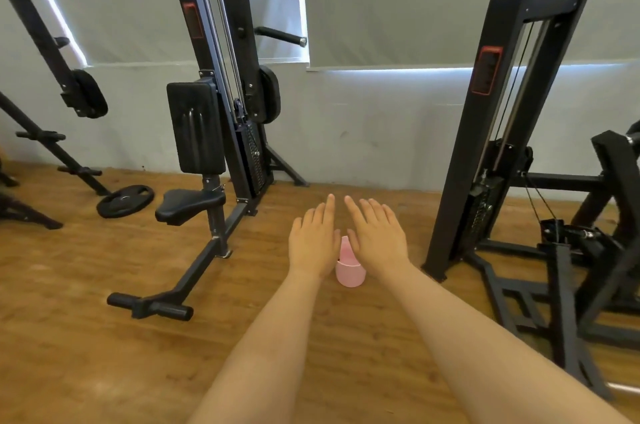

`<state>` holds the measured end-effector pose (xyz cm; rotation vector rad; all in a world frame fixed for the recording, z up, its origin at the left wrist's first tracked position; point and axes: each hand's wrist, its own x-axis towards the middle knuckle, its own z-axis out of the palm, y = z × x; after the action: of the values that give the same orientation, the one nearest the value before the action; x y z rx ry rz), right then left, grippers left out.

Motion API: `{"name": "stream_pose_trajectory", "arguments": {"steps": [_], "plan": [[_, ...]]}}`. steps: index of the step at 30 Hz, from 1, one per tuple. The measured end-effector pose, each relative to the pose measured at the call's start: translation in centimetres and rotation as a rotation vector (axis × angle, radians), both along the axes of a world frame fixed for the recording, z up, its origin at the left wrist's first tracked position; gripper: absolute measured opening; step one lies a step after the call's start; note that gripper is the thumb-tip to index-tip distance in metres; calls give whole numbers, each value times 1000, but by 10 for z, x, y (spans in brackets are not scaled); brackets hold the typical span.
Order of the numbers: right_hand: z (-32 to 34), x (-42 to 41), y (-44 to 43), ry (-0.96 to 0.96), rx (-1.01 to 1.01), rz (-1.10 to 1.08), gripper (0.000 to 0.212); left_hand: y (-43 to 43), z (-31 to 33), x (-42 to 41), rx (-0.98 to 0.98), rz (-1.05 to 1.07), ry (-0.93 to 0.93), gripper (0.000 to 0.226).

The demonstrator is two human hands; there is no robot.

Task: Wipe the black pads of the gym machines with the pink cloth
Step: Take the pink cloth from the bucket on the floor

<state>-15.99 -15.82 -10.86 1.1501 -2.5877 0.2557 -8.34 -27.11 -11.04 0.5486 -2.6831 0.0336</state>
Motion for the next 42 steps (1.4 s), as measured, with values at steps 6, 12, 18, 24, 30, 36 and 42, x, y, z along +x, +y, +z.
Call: {"name": "stream_pose_trajectory", "arguments": {"steps": [6,12,18,24,30,36,42], "plan": [[-19,-43,-52,-74,11,-20,61,-51,-21,-44,6,-21,-53,68],[-50,-118,-102,-159,27,0,60,-100,-49,-118,5,-38,-101,66],[-68,-224,-158,-179,52,22,60,-155,-68,-219,29,-22,-146,65],[-87,-312,-206,-223,93,39,59,-204,-87,-299,67,12,-213,64],[-122,-376,-243,-299,144,47,63,-250,-120,-365,96,-8,-290,63],[-172,-448,-295,-358,155,30,66,-310,-166,-434,109,-49,-341,62],[-250,-494,-346,-489,175,-3,65,-372,-238,-480,183,-92,-414,61]]}}
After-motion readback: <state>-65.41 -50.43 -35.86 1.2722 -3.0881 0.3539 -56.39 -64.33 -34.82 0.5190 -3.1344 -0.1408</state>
